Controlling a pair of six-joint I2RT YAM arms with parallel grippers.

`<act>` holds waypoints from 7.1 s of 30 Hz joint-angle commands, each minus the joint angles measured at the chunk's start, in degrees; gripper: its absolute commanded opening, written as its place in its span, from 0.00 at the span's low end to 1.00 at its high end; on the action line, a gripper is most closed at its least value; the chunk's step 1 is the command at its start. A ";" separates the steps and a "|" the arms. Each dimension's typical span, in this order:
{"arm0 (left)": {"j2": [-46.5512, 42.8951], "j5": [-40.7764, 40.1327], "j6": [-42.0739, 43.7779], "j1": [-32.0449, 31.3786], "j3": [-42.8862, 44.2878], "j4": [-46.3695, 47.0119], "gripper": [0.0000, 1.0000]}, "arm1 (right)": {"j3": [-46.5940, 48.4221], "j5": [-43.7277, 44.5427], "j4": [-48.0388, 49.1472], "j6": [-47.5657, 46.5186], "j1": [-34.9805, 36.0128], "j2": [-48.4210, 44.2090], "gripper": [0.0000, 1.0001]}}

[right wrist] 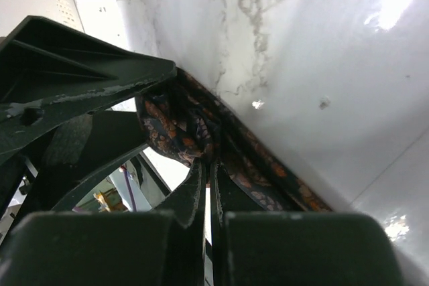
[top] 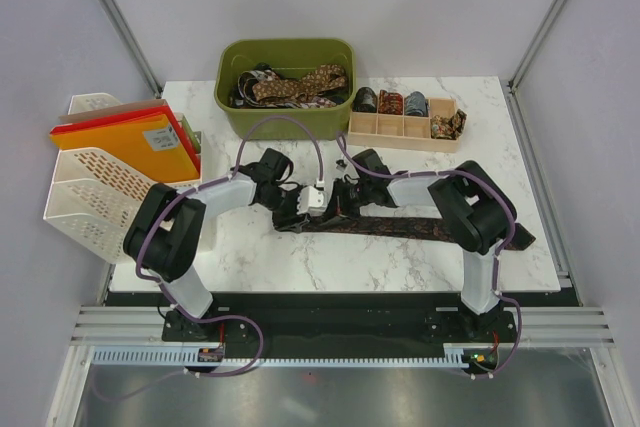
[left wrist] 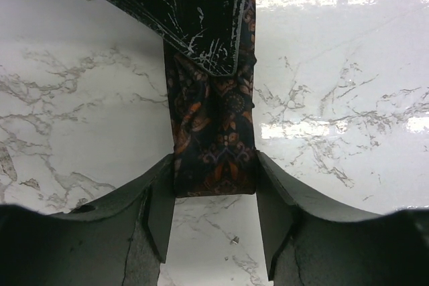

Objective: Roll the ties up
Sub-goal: Roll the tie at the center of the board.

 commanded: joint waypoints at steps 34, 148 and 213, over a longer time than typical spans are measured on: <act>5.95 -4.32 -11.27 -10.64 8.69 2.22 0.40 | -0.73 -1.53 3.23 -0.68 -0.88 2.48 0.01; 7.44 -2.58 -15.57 -14.94 11.32 3.29 0.42 | -7.50 -3.99 10.26 5.12 -3.43 4.85 0.00; 5.42 -5.92 -13.72 -12.57 10.45 3.09 0.64 | -10.49 -1.27 -2.04 -2.44 -11.17 -1.04 0.00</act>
